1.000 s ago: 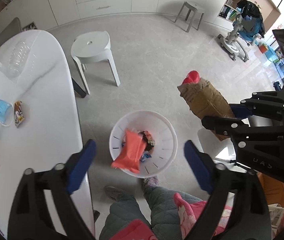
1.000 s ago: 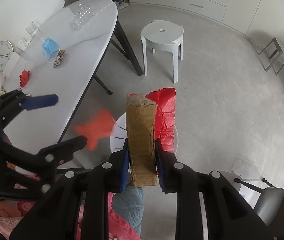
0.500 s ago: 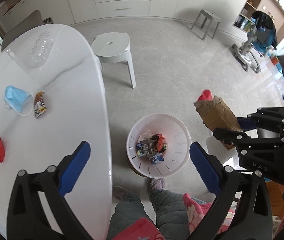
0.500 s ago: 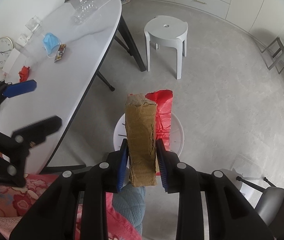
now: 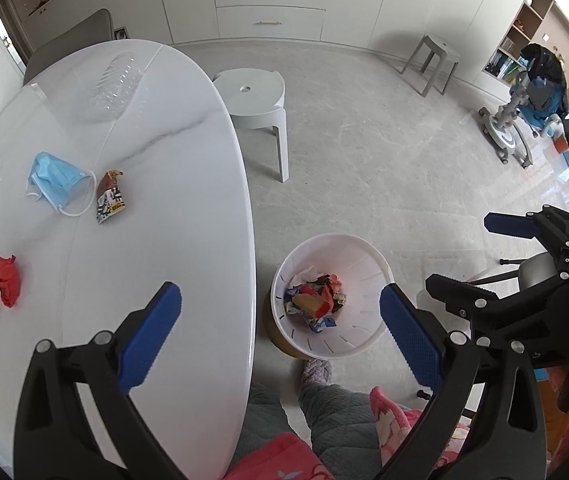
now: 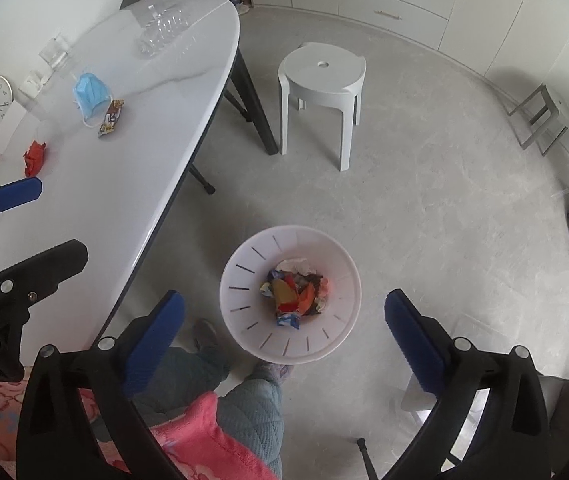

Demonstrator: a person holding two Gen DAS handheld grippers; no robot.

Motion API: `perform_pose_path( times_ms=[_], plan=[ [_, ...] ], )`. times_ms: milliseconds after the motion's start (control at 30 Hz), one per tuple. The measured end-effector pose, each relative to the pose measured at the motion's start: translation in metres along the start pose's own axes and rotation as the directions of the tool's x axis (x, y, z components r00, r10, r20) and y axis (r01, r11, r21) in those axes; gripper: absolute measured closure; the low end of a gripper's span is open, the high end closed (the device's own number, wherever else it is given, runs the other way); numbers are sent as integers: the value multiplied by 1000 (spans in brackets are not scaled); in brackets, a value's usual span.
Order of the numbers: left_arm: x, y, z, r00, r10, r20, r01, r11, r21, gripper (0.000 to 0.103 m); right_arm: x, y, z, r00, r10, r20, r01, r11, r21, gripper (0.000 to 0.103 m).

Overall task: Collect trash
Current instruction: 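Move both tools back over the table toward the red paper and blue mask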

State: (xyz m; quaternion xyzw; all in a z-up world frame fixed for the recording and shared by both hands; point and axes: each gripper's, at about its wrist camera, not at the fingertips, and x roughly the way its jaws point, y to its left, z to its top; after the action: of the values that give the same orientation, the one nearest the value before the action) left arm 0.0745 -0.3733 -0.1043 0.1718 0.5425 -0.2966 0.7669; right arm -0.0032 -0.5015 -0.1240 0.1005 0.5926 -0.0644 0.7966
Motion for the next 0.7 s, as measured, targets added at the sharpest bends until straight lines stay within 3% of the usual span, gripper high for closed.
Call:
perform_pose_path(
  times_ms=[367,533,700],
  plan=[
    [-4,16,0,1000,22,8,-21,998,-53,8,-5,15,21,1000,19,16,-18,999,-37,3],
    [-14,62,-6,998,63,19,-60,987,-152,8,-1,53,51,997,59,40,-54,993,-107,3],
    [-26,132,-21,989,146,31,-134,957,-258,8,14,114,83,996,80,29,-72,977,-200,3]
  ],
)
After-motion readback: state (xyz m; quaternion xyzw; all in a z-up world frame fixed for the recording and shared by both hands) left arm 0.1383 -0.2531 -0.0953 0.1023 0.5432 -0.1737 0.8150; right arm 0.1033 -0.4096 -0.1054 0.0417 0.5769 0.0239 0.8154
